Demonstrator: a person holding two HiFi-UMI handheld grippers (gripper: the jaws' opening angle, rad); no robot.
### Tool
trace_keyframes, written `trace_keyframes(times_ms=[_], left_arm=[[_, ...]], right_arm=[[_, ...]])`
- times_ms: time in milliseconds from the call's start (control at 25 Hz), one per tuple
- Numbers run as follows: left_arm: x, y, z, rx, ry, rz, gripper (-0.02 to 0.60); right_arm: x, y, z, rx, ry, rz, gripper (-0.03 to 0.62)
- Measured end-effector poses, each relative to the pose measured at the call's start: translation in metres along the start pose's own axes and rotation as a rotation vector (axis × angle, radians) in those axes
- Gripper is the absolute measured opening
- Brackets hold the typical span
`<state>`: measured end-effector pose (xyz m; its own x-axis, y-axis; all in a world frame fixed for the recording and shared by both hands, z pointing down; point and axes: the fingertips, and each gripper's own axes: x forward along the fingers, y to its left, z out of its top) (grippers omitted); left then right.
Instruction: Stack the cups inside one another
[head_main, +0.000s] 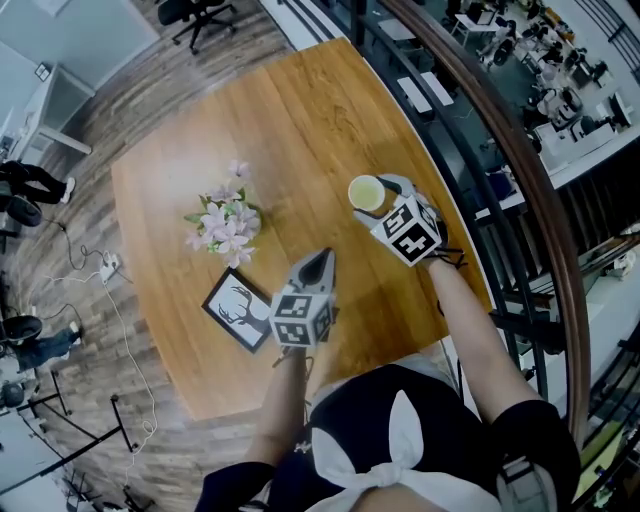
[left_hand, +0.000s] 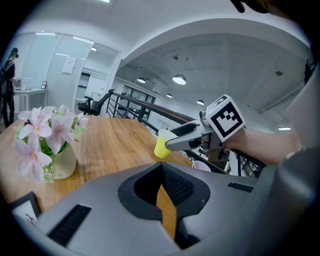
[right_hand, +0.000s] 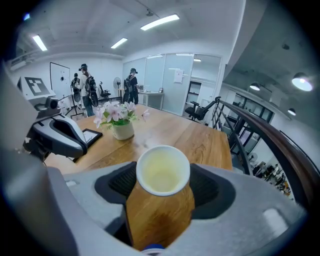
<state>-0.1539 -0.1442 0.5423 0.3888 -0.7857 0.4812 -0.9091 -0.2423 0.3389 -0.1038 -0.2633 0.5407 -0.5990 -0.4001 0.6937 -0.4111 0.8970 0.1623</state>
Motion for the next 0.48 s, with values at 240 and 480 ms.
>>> trace_keyframes(times_ms=[240,480], left_arm=[[-0.013,-0.010,0.009,0.027,-0.030,-0.006,0.009],[-0.025,-0.024,0.007,0.051,-0.047,-0.026,0.009]], right_arm=[[-0.033,0.011,0.019,-0.024,-0.061,-0.028,0.328],[-0.064,0.031,0.024,-0.027,-0.102,-0.036,0.328]])
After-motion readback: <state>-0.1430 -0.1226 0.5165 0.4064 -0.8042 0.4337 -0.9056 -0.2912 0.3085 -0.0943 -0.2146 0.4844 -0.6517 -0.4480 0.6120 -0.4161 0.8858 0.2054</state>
